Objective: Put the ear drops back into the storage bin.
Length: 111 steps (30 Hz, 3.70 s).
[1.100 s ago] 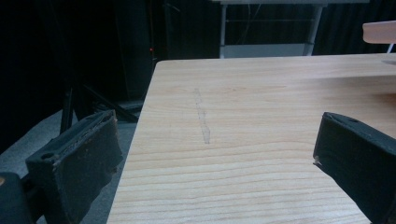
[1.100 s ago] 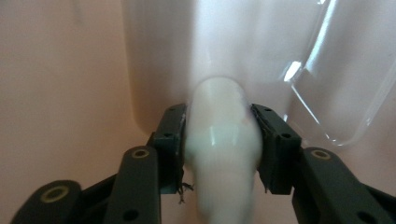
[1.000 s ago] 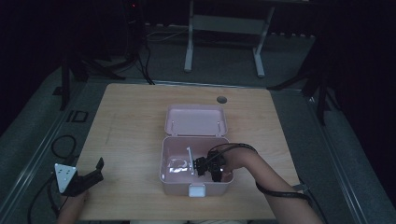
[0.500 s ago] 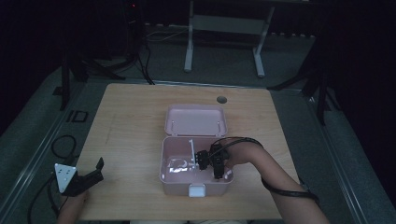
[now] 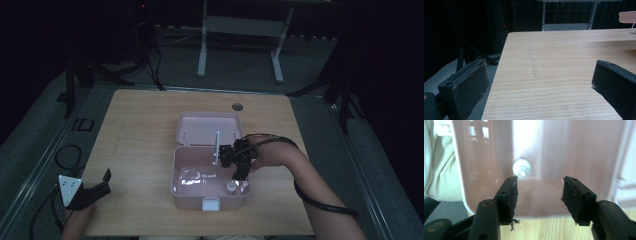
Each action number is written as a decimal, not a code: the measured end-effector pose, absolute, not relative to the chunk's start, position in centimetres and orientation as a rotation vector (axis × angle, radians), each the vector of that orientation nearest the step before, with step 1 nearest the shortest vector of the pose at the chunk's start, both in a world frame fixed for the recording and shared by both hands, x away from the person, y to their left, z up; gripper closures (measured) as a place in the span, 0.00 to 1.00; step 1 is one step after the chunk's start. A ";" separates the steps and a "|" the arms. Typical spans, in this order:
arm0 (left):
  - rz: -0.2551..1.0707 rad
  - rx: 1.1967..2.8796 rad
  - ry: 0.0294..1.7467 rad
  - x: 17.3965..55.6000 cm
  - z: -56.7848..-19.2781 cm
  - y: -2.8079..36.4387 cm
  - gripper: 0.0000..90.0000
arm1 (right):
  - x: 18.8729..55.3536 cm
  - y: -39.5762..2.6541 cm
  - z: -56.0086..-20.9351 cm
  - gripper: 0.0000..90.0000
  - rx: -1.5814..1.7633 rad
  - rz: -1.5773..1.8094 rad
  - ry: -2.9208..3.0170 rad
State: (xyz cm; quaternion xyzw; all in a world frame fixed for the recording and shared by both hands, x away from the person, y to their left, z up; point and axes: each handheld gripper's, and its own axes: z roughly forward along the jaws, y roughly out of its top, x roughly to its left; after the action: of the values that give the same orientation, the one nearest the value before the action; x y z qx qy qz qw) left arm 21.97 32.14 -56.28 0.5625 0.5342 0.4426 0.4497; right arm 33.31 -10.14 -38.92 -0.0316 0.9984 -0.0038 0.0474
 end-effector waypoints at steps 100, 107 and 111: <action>1.095 1.384 1.323 22.0 -56.3 32.2 0.01 | 29.7 -33.5 -54.4 0.14 1.274 0.927 1.630; 1.094 1.384 1.323 22.0 -56.3 32.2 0.01 | 29.5 -33.8 -54.3 0.15 1.246 1.017 1.634; 1.095 1.383 1.323 21.9 -56.3 32.2 0.01 | 29.5 -34.1 -54.2 0.15 1.241 1.062 1.639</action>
State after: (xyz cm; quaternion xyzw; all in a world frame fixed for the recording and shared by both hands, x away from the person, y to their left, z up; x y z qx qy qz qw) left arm 21.95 32.18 -56.30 0.5596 0.5353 0.4430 0.4517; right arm 29.47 -34.08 -54.22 0.4911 0.6486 0.4203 0.4019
